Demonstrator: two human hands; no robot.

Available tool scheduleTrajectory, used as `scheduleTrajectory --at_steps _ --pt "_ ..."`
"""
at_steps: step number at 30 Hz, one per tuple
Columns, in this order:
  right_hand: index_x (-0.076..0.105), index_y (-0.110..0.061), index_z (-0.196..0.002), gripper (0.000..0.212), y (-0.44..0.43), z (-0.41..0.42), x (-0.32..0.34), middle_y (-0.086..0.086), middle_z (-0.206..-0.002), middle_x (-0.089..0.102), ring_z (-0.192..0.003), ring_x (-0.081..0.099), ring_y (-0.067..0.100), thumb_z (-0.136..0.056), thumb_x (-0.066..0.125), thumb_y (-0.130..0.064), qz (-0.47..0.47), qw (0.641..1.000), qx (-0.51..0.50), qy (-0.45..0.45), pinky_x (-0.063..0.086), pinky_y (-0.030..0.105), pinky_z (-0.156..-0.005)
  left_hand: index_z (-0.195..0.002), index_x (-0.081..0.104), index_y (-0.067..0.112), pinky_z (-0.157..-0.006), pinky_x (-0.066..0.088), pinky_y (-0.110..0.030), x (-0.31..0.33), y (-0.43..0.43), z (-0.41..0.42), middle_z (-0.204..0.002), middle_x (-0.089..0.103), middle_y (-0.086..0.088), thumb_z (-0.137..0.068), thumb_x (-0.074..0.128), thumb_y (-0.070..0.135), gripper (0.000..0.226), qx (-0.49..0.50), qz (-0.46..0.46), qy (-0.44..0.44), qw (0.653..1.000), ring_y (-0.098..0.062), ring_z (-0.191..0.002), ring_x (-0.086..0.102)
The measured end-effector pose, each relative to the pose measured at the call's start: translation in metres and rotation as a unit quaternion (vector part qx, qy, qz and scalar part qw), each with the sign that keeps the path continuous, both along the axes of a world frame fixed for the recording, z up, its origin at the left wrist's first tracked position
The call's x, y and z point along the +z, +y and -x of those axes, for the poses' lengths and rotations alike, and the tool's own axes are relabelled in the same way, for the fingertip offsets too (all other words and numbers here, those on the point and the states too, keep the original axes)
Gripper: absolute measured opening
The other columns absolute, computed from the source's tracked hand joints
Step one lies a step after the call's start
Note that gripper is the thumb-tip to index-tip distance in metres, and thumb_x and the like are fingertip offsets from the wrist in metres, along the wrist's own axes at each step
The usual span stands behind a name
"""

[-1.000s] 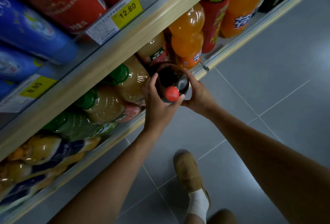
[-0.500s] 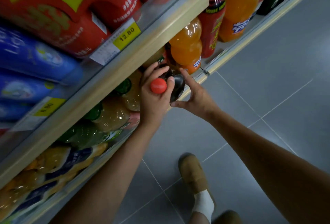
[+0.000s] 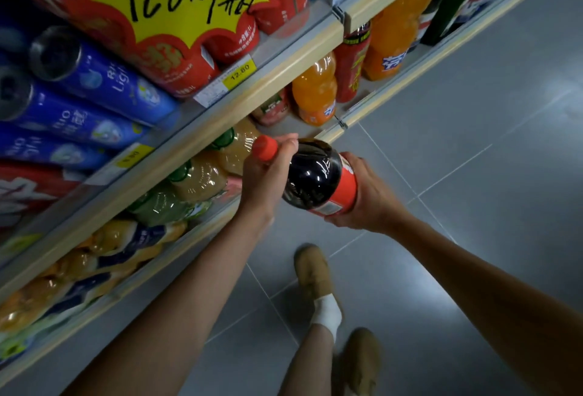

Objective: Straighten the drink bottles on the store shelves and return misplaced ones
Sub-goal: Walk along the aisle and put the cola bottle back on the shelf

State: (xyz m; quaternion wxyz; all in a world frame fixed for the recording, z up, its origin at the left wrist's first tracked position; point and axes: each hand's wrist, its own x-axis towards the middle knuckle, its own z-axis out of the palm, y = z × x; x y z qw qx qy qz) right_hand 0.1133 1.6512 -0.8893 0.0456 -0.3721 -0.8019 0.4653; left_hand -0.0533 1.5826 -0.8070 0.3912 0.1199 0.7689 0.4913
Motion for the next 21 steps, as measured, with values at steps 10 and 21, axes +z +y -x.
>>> scheduleTrajectory --at_steps 10,21 --pt "0.030 -0.034 -0.134 0.101 -0.039 -0.062 0.078 -0.003 -0.124 0.048 -0.106 0.051 0.014 -0.051 0.086 -0.050 -0.009 1.000 0.007 -0.026 0.048 0.032 -0.085 -0.095 0.070 0.024 -0.050 0.050 -0.016 0.068 -0.038 -0.048 -0.083 0.070 0.017 -0.083 0.061 0.049 0.029 -0.041 0.040 -0.049 0.997 0.007 -0.069 0.065" --pt "0.024 -0.058 -0.122 0.096 -0.132 -0.132 0.266 -0.029 -0.115 0.048 -0.100 0.051 -0.016 -0.044 0.080 -0.067 0.072 0.996 -0.039 0.029 0.038 0.001 -0.077 -0.127 0.051 0.026 -0.092 0.045 -0.022 0.229 -0.136 -0.127 -0.126 0.058 0.005 -0.073 0.046 0.071 0.071 -0.119 -0.086 -0.028 0.989 -0.004 -0.115 0.054"
